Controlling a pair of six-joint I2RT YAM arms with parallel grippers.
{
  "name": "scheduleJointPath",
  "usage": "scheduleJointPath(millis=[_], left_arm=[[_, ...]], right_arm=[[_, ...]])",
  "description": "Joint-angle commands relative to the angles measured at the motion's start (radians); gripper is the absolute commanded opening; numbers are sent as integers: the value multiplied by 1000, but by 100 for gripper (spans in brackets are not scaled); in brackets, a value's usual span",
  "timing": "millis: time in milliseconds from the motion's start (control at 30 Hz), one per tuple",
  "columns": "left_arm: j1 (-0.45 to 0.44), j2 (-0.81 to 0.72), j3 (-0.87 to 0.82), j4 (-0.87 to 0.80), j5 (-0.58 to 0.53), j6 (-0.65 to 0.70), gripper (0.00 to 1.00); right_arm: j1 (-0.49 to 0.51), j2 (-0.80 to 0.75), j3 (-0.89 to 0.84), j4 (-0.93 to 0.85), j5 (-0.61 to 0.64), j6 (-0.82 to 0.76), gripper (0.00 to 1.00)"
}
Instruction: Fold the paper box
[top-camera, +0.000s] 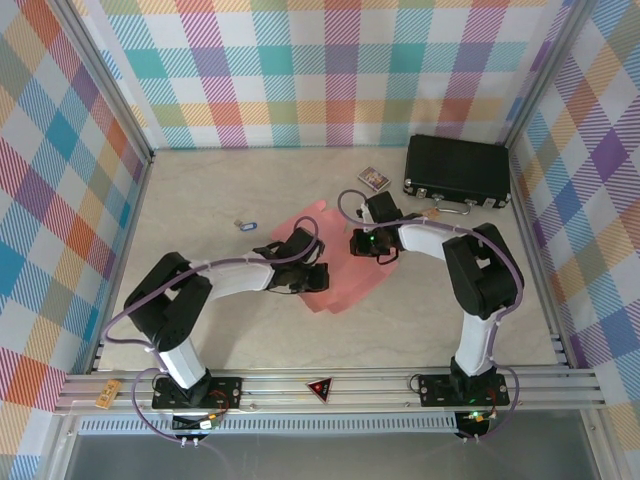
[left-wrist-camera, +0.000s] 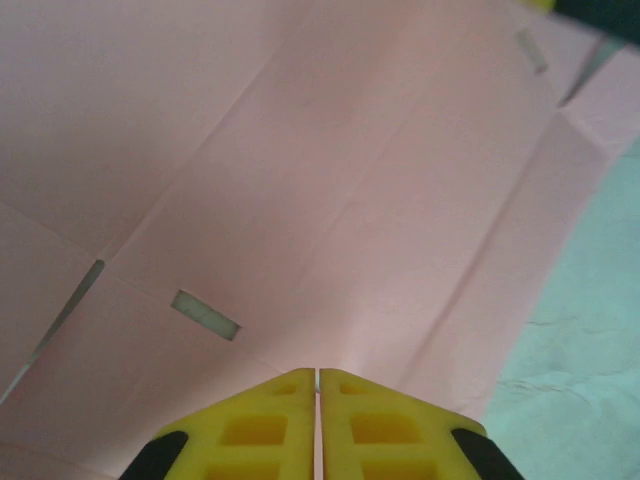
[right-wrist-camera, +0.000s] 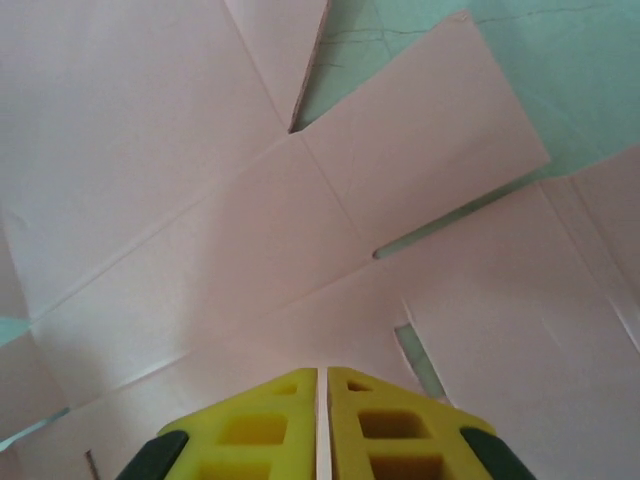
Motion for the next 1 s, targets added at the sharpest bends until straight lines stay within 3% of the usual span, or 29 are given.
scheduleJointPath(millis=[0, 167, 333, 600, 800, 967], left_arm=[[21, -58, 89, -53, -26, 16, 14], [101, -1, 226, -145, -33, 103, 14], [191, 139, 390, -226, -40, 226, 0], [256, 367, 595, -268, -30, 337, 0], [265, 464, 637, -318, -59, 350, 0], [264, 428, 524, -299, -75, 323, 0]], right_arm=[[7, -107, -10, -47, 3, -11, 14], [11, -192, -88, -59, -5, 6, 14], [30, -238, -169, -40, -44, 38, 12], [56, -194, -243, 73, -92, 106, 4], [59, -131, -233, 70, -47, 115, 3], [59, -86, -199, 12, 27, 83, 4]])
